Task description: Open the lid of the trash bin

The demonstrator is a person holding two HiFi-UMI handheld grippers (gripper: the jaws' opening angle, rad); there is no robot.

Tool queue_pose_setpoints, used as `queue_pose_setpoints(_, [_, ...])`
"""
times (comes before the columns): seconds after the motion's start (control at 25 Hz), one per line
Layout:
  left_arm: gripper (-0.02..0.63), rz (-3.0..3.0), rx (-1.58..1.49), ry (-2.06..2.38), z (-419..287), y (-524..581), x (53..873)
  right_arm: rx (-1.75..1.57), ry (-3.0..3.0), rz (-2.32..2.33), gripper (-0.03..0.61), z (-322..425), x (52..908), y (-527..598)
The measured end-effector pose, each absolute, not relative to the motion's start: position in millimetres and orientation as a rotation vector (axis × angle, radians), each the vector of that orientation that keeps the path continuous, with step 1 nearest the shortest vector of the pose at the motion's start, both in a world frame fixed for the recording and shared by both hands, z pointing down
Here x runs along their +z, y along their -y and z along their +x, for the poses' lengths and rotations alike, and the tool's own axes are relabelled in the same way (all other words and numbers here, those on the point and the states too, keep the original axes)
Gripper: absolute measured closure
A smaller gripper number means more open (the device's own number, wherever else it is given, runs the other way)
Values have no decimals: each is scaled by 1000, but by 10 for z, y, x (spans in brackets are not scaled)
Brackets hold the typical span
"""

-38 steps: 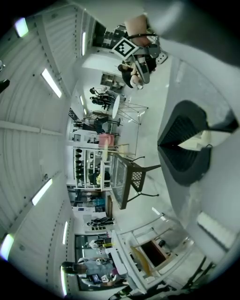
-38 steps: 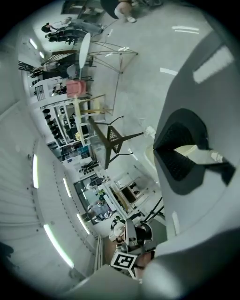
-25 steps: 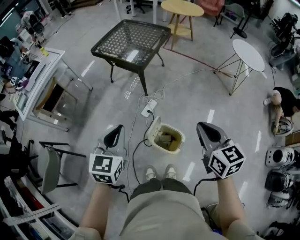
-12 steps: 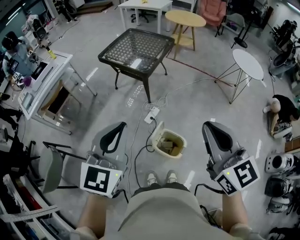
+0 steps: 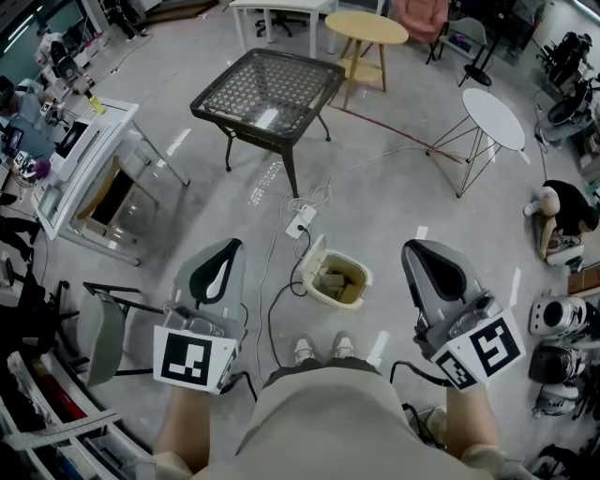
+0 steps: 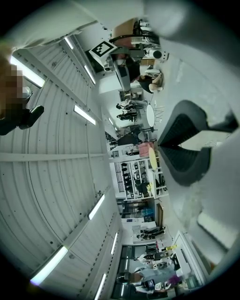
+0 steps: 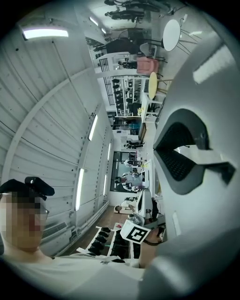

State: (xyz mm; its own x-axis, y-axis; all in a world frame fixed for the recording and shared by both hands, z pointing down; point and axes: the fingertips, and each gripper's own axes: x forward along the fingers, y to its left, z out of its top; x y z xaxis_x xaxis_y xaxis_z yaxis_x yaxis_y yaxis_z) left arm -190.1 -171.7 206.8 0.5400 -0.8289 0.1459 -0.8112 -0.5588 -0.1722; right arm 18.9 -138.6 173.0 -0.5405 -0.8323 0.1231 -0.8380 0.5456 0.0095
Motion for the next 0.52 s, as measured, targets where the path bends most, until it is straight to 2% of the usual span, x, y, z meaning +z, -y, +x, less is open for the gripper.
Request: queue_pose_setpoints(0.52, [611, -2705, -330, -1414, -1841, 1834, 2124, 115, 2621, 1498, 575, 313, 1847, 1523])
